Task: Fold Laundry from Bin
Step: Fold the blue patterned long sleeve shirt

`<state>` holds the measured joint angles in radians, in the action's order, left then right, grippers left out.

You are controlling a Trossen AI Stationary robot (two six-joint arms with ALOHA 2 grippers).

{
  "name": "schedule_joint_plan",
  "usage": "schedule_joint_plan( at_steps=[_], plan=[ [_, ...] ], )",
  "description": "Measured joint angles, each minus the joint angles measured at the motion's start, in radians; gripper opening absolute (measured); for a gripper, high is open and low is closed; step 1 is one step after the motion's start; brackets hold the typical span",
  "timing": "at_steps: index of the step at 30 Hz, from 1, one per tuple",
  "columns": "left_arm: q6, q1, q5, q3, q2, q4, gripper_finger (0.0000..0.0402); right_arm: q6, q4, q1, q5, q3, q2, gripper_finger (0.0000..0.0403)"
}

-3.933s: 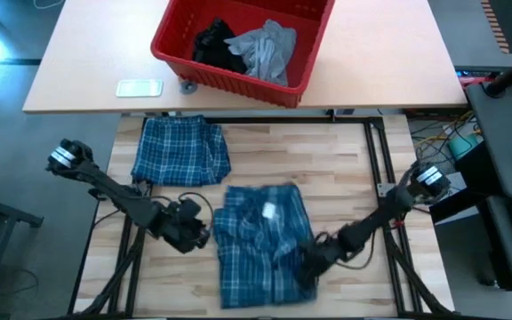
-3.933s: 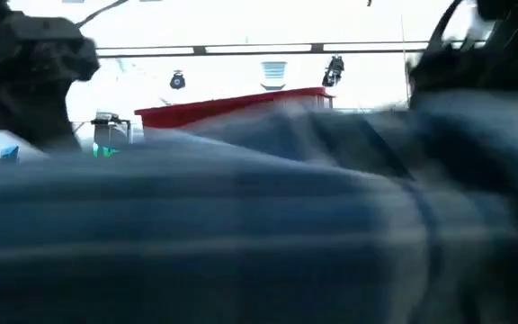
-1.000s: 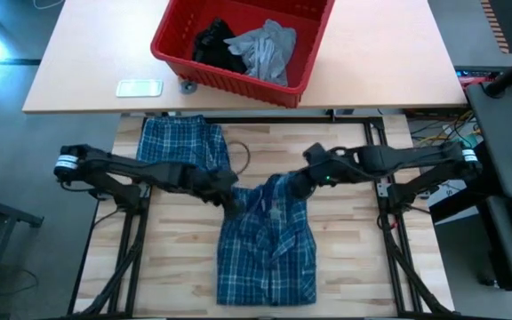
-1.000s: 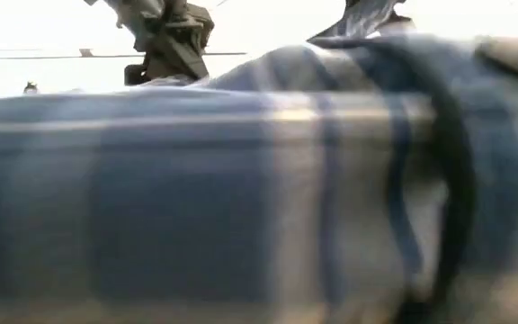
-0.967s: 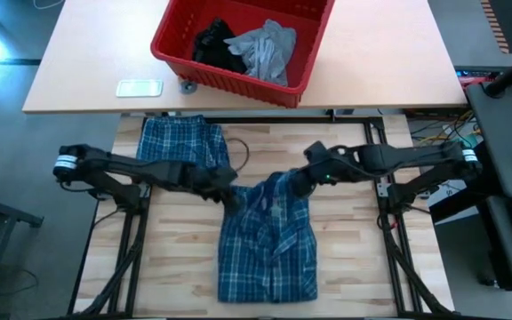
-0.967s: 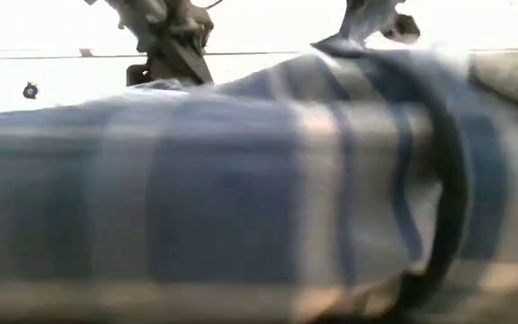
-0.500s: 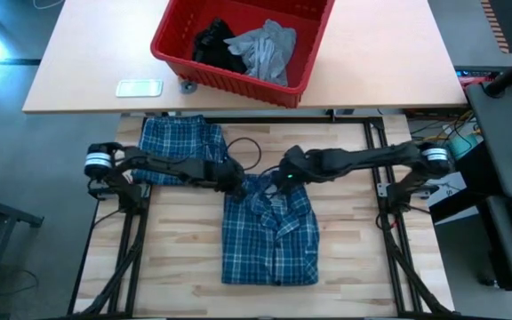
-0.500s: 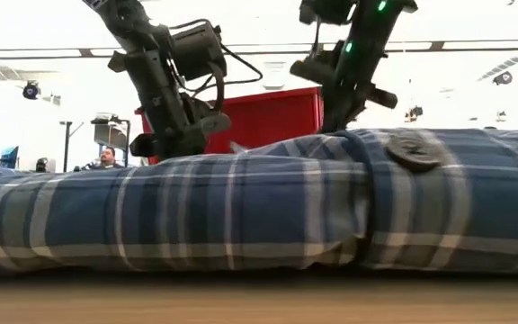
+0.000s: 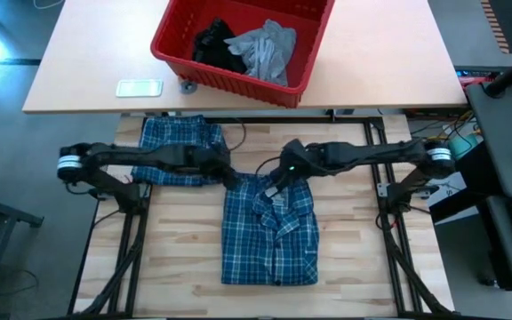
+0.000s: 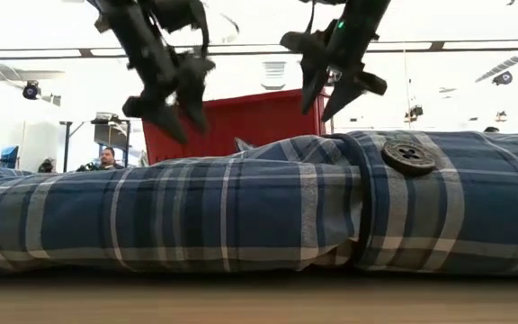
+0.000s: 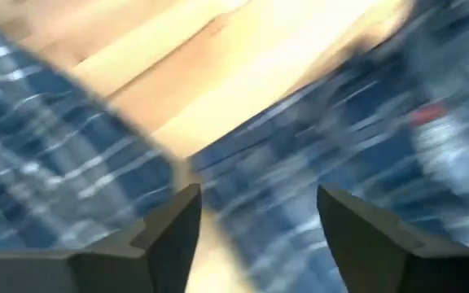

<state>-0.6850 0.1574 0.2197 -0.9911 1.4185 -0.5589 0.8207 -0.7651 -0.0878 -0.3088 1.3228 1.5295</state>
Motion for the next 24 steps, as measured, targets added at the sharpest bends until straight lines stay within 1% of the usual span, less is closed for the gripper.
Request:
schedule_joint_plan(
  at_steps=[2, 4, 8, 11, 13, 15, 19, 21, 23, 24],
  plan=[
    [-0.058, -0.021, -0.001, 0.003, -0.036, 0.071, 0.0243, 0.026, -0.018, 0.000, 0.001, -0.005, -0.032, 0.0234],
    [-0.101, -0.036, -0.009, 0.006, -0.040, 0.135, 0.0249, 0.049, -0.064, 0.000, 0.003, -0.009, -0.050, 0.0245],
    [-0.147, -0.040, -0.072, 0.008, 0.027, 0.285, 0.0251, 0.078, -0.169, 0.001, 0.061, -0.019, -0.070, 0.0248],
    [-0.167, -0.037, -0.109, -0.021, 0.111, 0.325, 0.0251, 0.081, -0.224, 0.016, 0.081, -0.032, -0.073, 0.0244],
    [-0.159, -0.037, -0.152, -0.057, 0.175, 0.323, 0.0251, 0.096, -0.244, 0.025, 0.081, -0.042, -0.079, 0.0243],
    [-0.119, -0.045, -0.206, -0.111, 0.237, 0.327, 0.0251, 0.113, -0.257, 0.034, 0.081, -0.054, -0.085, 0.0243],
    [-0.068, -0.051, -0.202, -0.248, 0.356, 0.243, 0.0251, 0.149, -0.259, 0.055, 0.081, -0.086, -0.095, 0.0242],
    [-0.038, -0.040, -0.202, -0.326, 0.416, 0.165, 0.0248, 0.164, -0.263, 0.069, 0.081, -0.101, -0.100, 0.0243],
    [-0.009, -0.033, -0.213, -0.403, 0.475, 0.076, 0.0233, 0.175, -0.271, 0.082, 0.082, -0.115, -0.102, 0.0244],
    [0.012, -0.032, -0.220, -0.435, 0.504, 0.037, 0.0220, 0.178, -0.271, 0.088, 0.081, -0.122, -0.103, 0.0244]
  ],
)
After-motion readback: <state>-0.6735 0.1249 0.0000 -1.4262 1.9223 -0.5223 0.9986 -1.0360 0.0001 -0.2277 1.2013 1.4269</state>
